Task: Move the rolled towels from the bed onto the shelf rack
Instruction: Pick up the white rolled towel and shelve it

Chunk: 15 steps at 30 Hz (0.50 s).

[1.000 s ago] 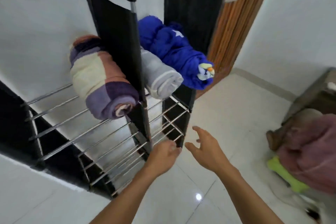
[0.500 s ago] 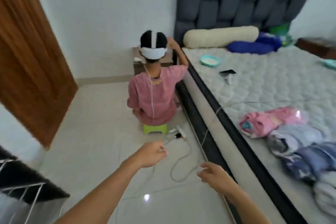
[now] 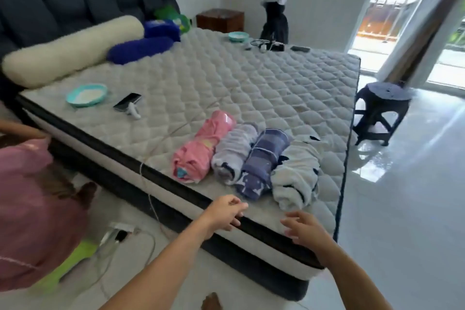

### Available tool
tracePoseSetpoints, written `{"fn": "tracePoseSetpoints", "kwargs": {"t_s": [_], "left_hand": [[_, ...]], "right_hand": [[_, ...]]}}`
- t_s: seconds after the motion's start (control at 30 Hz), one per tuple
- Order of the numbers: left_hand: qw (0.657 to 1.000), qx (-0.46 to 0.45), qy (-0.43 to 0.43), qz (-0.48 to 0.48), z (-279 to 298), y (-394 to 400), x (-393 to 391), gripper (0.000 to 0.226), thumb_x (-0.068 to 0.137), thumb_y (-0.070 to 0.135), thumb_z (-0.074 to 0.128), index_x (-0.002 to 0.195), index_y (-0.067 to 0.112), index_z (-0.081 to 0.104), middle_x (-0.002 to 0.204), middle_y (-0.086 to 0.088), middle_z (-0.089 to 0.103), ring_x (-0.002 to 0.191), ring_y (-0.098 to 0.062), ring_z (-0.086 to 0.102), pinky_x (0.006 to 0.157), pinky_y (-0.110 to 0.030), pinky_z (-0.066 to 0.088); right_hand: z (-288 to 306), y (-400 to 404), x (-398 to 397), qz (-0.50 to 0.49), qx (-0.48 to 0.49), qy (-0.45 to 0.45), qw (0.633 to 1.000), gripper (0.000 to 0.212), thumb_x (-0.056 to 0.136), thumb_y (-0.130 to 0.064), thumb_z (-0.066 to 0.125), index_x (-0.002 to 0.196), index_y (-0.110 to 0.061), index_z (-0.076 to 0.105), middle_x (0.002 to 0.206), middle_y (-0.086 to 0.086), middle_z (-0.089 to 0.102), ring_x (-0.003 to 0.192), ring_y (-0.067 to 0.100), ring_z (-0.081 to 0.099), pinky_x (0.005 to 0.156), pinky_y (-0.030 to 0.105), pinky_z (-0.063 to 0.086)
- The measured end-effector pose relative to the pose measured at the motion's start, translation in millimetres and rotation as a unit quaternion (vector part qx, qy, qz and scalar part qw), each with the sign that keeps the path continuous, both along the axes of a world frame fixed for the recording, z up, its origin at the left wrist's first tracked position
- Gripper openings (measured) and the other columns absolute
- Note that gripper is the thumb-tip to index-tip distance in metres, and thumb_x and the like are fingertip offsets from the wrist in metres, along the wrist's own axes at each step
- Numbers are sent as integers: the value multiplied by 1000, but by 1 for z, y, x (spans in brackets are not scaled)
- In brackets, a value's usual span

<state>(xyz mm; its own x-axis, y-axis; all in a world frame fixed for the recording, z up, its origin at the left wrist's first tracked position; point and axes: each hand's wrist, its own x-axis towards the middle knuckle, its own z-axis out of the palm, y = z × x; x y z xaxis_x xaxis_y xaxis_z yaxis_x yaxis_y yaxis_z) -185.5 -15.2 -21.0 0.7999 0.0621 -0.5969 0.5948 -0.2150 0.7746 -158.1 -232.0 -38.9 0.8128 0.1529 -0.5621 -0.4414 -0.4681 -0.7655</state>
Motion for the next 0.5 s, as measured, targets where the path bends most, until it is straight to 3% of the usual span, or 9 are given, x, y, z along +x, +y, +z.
{"fn": "tracePoseSetpoints", "kwargs": {"t_s": [0.13,0.23,0.33,0.4,0.5], "left_hand": [[977,-169,94,94,-18,-35,69,16,96,30,52,96,14,53,88,-6,56,71,-20,58,63,-35,50],[970,-181,140,84,-34,-58,104,21,94,32,55,105,15,55,94,-7,53,82,-22,56,70,-42,51],[958,-194,194,78,-48,-69,124,39,93,34,55,128,16,49,121,-11,50,105,-27,53,75,-46,51],[951,-198,221,86,-56,-71,138,47,93,35,55,136,17,45,139,-12,43,117,-30,49,78,-47,49],[942,-200,255,93,-69,-68,162,48,91,42,56,132,19,50,139,-11,50,122,-31,50,80,-50,50]], "right_hand": [[0,-17,37,-95,-13,19,995,24,90,-23,61,110,-9,58,98,8,61,82,17,61,64,26,46],[-1,-26,61,-136,-20,21,990,17,90,-18,60,105,-9,59,96,12,59,83,21,58,64,26,46],[-8,-31,84,-176,-18,27,984,7,89,-20,62,95,-18,58,95,9,62,96,33,63,72,31,49],[-16,-32,106,-187,-15,30,982,24,88,-25,63,109,-14,59,99,5,63,102,29,62,81,37,51],[-27,-34,153,-204,-23,14,979,40,88,-25,63,123,-9,54,114,8,63,101,23,60,87,39,51]]}}
